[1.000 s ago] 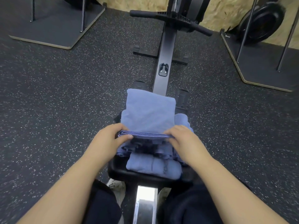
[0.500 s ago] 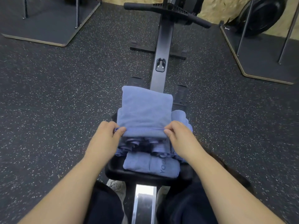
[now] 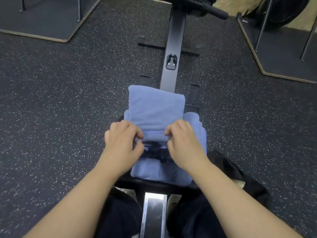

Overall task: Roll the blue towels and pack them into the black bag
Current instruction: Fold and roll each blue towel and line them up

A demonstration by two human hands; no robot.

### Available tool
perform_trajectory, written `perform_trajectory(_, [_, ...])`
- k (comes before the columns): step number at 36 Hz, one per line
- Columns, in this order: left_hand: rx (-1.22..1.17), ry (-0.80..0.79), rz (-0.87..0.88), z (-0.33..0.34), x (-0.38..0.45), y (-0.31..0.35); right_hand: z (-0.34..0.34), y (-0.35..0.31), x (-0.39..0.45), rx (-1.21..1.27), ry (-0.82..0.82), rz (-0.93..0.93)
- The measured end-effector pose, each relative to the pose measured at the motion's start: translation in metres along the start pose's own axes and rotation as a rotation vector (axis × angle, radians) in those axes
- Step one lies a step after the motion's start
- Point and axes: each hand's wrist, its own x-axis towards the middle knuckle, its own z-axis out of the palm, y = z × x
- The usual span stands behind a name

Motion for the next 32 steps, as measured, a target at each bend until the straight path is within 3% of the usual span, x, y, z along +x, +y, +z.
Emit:
perform_trajectory(5, [0.081,-0.023,-0.025,0.003,0.001,0.0,0.006,-0.005,-0.002,-0.076,-0.07,0.063])
perform_trajectory(22, [0.036,0.004,-0.055,0.0,0.017,-0.009,0.004,0.004,0.012,-0.166,0.01,-0.002])
perform_trajectory(28, [0.112,-0.006,-0.097,-0.003,0.025,-0.001,-0.01,0.005,0.021,-0.092,-0.087,0.144])
perform_trajectory(32, [0.125,0.024,-0.127,0.0,0.031,0.002,-0.01,0.009,0.025,-0.121,-0.059,0.185])
